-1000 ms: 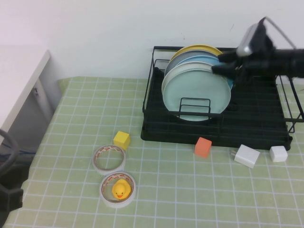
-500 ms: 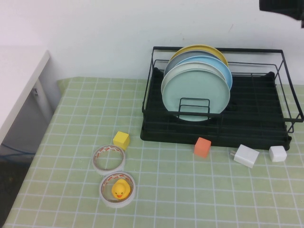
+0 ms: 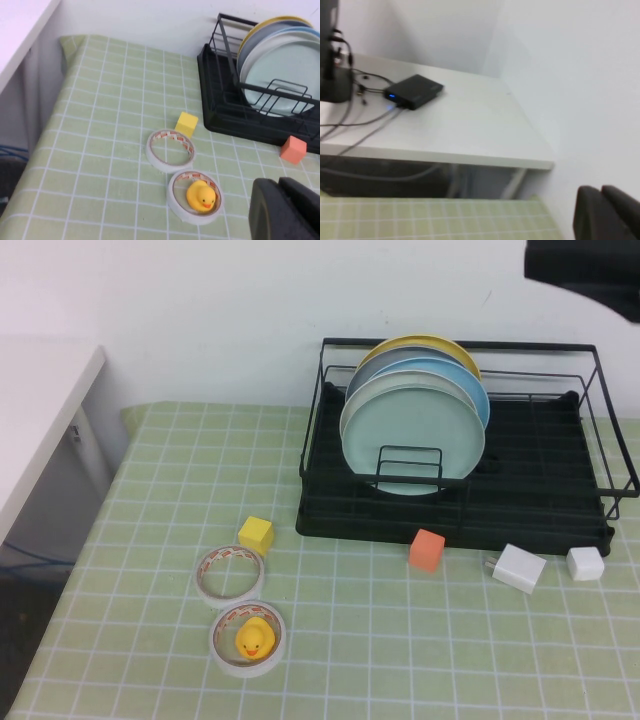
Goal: Place plate on rack
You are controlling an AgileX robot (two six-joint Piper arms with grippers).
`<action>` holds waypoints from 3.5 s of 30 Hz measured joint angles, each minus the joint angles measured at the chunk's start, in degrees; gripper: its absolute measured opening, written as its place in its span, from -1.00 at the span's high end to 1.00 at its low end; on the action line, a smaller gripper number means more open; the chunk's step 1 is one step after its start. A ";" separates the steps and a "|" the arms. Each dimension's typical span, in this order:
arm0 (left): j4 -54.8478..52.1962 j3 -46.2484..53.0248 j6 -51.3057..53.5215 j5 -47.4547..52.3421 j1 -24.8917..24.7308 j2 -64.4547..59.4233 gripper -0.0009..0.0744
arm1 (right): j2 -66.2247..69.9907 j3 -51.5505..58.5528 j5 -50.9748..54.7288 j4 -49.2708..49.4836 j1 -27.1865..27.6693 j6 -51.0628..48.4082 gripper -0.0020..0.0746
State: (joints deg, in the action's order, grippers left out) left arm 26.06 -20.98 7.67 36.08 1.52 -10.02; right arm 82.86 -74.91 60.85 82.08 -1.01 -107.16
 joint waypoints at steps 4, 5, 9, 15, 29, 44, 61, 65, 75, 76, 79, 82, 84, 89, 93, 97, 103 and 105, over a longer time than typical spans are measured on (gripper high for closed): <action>0.14 0.91 0.00 1.63 0.00 0.00 0.98 | -11.40 10.29 -6.52 1.82 -1.53 -4.72 0.92; 0.14 1.24 0.00 1.95 0.00 0.00 0.98 | -14.21 12.77 -7.95 2.24 -1.64 -5.51 0.92; 0.23 2.10 0.00 2.18 0.00 0.00 0.98 | -24.40 21.02 -13.01 3.84 -1.64 -7.63 0.92; 0.27 2.10 0.00 2.18 0.00 0.00 0.98 | -35.41 29.28 -17.47 4.05 -1.65 -8.70 0.92; 0.46 2.10 0.00 2.18 0.00 0.00 0.98 | -50.09 33.14 2.55 -21.29 -1.97 9.13 0.92; 0.46 2.10 0.00 2.18 0.00 0.00 0.98 | -76.33 54.14 -35.01 -24.70 -1.97 21.57 0.92; 0.46 2.10 0.00 2.18 0.00 0.00 0.98 | -82.10 76.41 -46.19 -88.94 9.65 106.35 0.92; 0.46 2.10 0.00 2.18 0.00 0.00 0.98 | -83.52 76.31 -42.32 -90.79 9.92 108.88 0.92; 0.46 2.10 0.00 2.18 0.00 0.00 0.98 | -83.50 76.30 -41.75 -91.30 9.92 110.00 0.92; 0.46 2.10 0.00 2.18 0.00 0.00 0.98 | -83.50 76.22 -41.75 -91.30 9.92 110.00 0.92; 0.46 2.10 0.00 2.18 0.00 0.00 0.98 | -83.50 76.22 -41.75 -91.30 9.92 110.00 0.92; 0.46 2.10 0.00 2.18 0.00 0.00 0.98 | -83.50 76.22 -41.75 -91.30 9.92 110.00 0.92; 0.46 2.10 0.00 2.18 0.00 0.00 0.98 | -83.50 76.22 -41.75 -91.30 9.92 110.00 0.92; 0.46 2.10 0.00 2.18 0.00 0.00 0.98 | -83.50 76.22 -41.73 -91.30 9.92 110.00 0.92; 0.46 2.10 0.00 2.18 0.00 0.00 0.98 | -83.50 76.22 -41.63 -91.30 9.92 110.00 0.92; -2.43 3.93 0.00 0.31 0.00 1.38 0.98 | -83.50 76.22 -41.63 -91.30 9.92 110.00 0.92; -10.04 13.35 -0.27 -11.89 0.00 7.94 0.98 | -83.50 76.22 -41.53 -91.30 9.92 110.00 0.92; -10.48 17.37 -1.22 -16.96 0.00 9.97 0.98 | -83.50 76.22 -41.53 -91.41 9.92 110.00 0.92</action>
State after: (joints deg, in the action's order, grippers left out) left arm 15.58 -3.61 6.45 19.12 1.52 -0.05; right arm -0.65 1.31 19.32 -9.32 8.91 2.84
